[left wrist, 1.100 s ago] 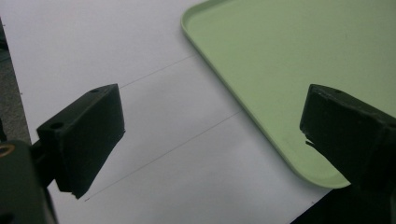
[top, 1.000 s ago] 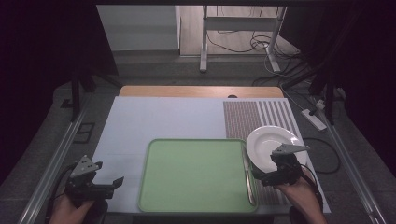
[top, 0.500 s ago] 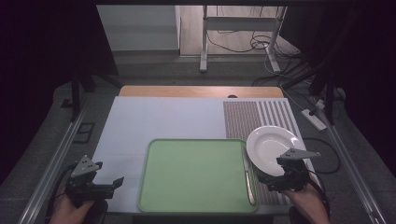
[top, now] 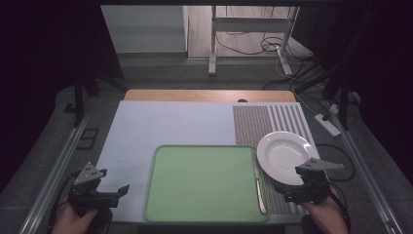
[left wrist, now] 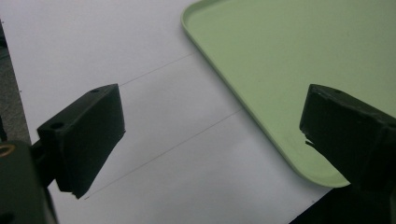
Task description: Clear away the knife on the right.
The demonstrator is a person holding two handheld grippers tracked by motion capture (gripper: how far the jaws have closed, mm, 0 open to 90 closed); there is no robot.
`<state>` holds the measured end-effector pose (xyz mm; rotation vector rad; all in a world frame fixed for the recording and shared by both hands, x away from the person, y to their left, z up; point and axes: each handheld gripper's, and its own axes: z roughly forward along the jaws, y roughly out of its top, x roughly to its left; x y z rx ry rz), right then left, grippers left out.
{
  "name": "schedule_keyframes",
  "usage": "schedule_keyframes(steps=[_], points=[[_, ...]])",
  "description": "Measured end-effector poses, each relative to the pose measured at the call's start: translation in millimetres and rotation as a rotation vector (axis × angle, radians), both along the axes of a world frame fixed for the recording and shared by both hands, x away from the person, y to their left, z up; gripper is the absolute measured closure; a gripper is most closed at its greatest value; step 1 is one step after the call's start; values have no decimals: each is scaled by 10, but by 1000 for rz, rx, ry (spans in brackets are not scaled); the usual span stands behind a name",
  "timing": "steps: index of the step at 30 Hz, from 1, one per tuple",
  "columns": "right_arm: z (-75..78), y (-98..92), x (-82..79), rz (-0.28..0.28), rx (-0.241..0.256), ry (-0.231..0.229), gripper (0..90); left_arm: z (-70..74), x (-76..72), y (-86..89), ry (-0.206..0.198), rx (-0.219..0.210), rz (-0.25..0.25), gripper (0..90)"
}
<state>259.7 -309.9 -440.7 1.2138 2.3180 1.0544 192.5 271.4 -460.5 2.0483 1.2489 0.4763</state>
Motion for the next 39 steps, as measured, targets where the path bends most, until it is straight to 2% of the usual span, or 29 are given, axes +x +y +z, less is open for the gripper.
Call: schedule_keyframes(steps=[20,32,39], points=[[48,-171,-166,-72,4,-25,5,-1,6,-2,5,3,2,68],[41,-173,-209,-95,-48,3,6,-5,4,-1,8,4,3,69],[37,-180,-220,-96,-55,16,6,-2,8,-9,6,7,2,69]])
